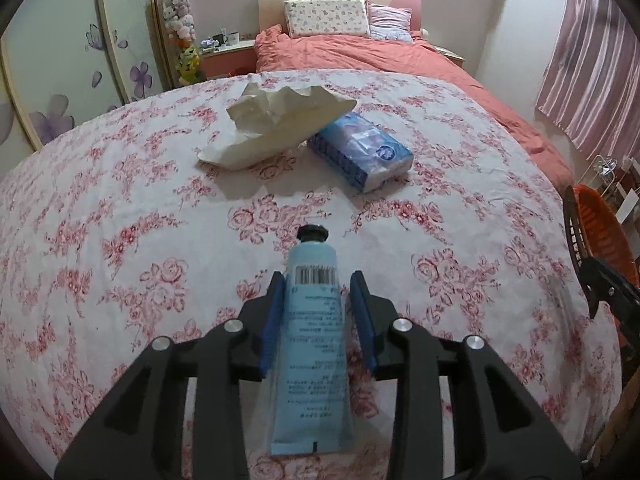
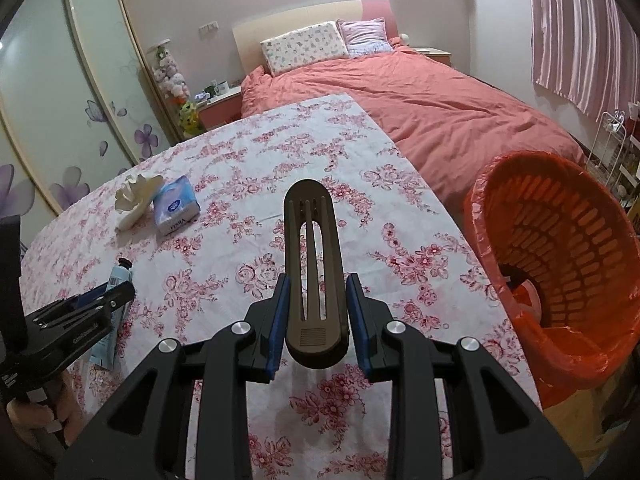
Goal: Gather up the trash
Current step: 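Carry the blue tube and brown hair clip toward the orange basket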
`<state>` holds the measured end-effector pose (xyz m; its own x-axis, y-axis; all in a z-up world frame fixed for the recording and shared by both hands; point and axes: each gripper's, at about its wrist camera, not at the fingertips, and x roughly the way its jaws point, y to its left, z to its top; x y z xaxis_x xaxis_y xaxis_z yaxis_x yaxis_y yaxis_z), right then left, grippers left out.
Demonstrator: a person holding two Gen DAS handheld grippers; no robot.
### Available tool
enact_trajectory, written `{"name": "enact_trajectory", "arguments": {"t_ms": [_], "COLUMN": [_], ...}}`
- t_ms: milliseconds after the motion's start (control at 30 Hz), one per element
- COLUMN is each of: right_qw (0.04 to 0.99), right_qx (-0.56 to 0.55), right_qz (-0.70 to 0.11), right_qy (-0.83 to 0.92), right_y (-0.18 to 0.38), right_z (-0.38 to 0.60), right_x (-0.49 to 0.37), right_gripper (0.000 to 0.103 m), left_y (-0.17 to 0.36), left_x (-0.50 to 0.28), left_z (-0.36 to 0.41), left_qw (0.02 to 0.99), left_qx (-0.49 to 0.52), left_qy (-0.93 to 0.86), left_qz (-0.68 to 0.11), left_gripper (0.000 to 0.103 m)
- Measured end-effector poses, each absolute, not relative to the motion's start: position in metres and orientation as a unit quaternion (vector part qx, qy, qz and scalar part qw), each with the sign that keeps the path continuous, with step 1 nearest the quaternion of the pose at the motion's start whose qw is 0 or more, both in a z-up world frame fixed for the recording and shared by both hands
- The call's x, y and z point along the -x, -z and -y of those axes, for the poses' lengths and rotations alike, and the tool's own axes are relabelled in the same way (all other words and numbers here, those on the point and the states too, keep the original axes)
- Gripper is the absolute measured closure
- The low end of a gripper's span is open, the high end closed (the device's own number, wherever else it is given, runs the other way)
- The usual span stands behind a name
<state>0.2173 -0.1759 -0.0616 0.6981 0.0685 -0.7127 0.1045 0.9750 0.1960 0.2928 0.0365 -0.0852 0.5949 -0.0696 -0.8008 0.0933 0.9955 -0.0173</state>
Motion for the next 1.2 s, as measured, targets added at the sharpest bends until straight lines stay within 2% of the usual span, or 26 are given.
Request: {"name": "enact_trajectory", "arguments": {"t_ms": [33,267,567,900,1200], "right_qw": [0.915,0.919,0.933,0.941,0.933], "right_qx": [-0.111,-0.115,-0.130,-0.154,-0.200], "right_qz": [-0.389,-0.377,-0.335,-0.292,-0.276], "right_qy": [0.010,0.010,0.021,0.068,0.117], "right_y": [0.062,0.055,0.024,0.001,0.008], "right_z": [0.176,0.179,0.202,0.262,0.330], "right_x": [-0.218,-0.215,-0.195,-0.167,-0.154], "right_gripper": [0.074,0.074,0.074,0.074,0.074], "left_y": [0.085,0.069,0.021,-0.019,-0.021], "left_x": [-0.294,-0.289,-0.271,-0.247,-0.238], "left_z": [-0.035,-0.039,-0.011,0.080,0.184], "left_qw": [0.894,0.900,0.914,0.913,0.887], "left_qx": [-0.018,0.002,0.009,0.016,0.000], "left_qy": [0.043,0.065,0.101,0.196,0.291], "left_qz": [-0.445,-0.432,-0.393,-0.359,-0.358], "left_gripper": [0.076,0.076,0.076,0.076,0.076]}}
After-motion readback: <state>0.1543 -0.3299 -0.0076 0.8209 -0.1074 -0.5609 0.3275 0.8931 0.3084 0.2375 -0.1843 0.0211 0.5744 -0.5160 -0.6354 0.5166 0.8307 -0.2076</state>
